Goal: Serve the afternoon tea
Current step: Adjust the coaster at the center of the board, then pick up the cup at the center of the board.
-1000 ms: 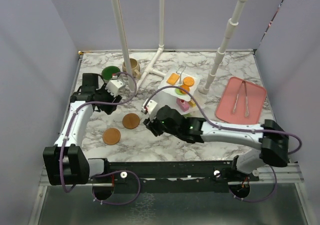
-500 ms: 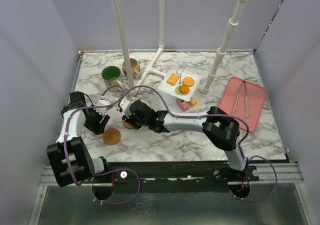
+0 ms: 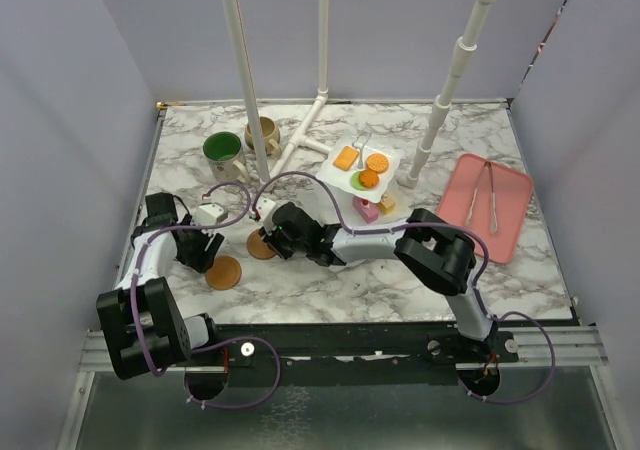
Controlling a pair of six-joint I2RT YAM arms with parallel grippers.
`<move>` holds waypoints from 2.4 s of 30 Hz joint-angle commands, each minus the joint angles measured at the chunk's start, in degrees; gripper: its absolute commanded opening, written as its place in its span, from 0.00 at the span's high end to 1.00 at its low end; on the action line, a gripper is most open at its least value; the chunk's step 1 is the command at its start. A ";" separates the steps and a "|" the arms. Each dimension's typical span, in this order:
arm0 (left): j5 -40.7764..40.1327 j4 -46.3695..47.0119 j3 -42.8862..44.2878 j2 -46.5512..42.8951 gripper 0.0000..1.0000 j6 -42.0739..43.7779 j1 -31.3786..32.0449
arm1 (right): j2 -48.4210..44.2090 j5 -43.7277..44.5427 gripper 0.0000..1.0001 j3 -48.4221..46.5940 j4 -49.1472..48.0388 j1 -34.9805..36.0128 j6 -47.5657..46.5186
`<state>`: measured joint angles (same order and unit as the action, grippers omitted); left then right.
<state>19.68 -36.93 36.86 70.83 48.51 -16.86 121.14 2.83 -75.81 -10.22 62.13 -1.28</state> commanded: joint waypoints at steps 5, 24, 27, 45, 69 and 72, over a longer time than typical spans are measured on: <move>-1.86 9.46 -2.43 0.76 0.34 -5.52 4.02 | -6.47 -0.56 0.83 13.60 -0.20 -0.03 4.62; -10.05 15.07 -2.07 3.78 0.35 -11.29 19.89 | -19.02 1.74 0.85 25.85 -2.04 0.25 6.24; -9.15 14.86 -1.55 2.70 0.35 -11.62 20.11 | -19.76 1.74 0.84 25.85 -1.94 0.49 6.26; 6.42 -8.36 40.82 13.75 0.31 -16.08 8.34 | -27.29 1.02 0.64 19.75 0.41 2.10 5.60; 2.35 -2.79 90.70 57.80 0.36 -30.38 15.42 | -24.09 3.52 0.64 13.51 2.43 3.96 4.77; 0.67 -2.74 95.39 61.98 0.38 -30.79 16.23 | -23.68 4.14 0.64 12.98 2.87 4.18 4.97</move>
<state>22.65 -39.79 125.64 128.05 19.68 -1.72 95.74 5.06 -61.06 -9.50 65.63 4.03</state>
